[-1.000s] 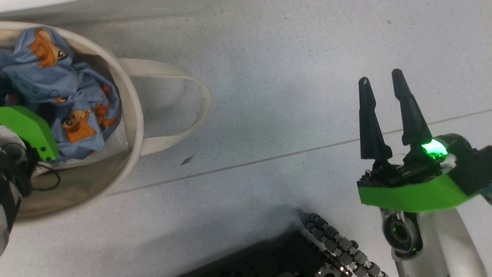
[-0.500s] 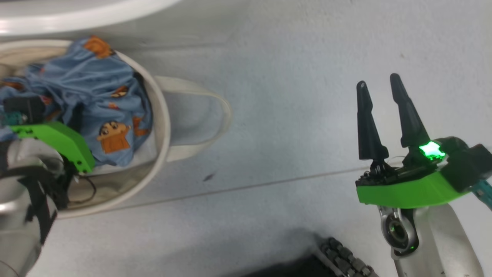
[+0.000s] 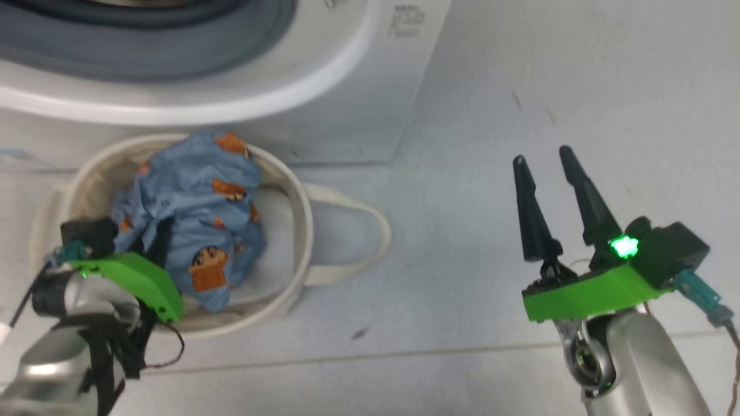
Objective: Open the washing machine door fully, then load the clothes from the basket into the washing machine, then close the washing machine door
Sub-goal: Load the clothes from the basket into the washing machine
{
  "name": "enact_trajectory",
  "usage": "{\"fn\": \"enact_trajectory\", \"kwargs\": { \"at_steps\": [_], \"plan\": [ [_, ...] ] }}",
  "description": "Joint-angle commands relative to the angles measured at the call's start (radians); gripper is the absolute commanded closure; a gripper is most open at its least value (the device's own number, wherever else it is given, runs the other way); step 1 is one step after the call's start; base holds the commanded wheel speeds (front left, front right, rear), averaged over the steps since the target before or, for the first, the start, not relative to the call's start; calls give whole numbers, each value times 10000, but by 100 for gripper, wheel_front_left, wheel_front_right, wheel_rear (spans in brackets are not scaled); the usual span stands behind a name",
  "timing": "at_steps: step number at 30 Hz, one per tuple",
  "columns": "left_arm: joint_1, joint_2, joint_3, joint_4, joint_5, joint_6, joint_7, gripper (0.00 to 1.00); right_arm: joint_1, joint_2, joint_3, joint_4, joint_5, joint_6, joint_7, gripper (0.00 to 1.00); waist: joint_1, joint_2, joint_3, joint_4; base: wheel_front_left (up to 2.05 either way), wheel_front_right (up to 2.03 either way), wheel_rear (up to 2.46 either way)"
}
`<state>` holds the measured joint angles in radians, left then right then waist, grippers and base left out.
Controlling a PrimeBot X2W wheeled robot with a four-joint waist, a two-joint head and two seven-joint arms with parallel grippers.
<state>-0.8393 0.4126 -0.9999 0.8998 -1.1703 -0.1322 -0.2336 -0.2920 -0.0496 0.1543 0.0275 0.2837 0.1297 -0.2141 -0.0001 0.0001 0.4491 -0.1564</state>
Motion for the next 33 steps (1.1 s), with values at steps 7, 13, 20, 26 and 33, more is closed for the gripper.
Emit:
{"fn": "enact_trajectory", "kwargs": {
  "at_steps": [7, 13, 20, 26, 33],
  "plan": [
    [564, 328, 840, -851, 406, 419, -273, 100, 680, -267, 405, 13, 339, 10, 248, 0, 1, -1, -2098, 729, 0, 0, 0],
    [1508, 573, 1773, -2676, 1215, 1303, -278, 100, 979, -396, 604, 97, 615, 10, 406, 0, 1, -1, -3038, 840, 0, 0, 0],
    [2551, 1130, 2200, -4881, 1665, 2325, -280, 100, 1267, -551, 693, 49, 820, 10, 567, 0, 1, -1, -3541, 862, 0, 0, 0],
    [2812, 1722, 2505, -6150, 1658, 2954, -232, 100, 1313, -568, 646, -67, 855, 10, 601, 0, 1, -1, -3512, 747, 0, 0, 0],
    [2346, 1933, 2774, -6550, 1666, 3072, -159, 100, 1192, -507, 629, -176, 805, 10, 606, 0, 1, -1, -3195, 518, 0, 0, 0]
  ]
}}
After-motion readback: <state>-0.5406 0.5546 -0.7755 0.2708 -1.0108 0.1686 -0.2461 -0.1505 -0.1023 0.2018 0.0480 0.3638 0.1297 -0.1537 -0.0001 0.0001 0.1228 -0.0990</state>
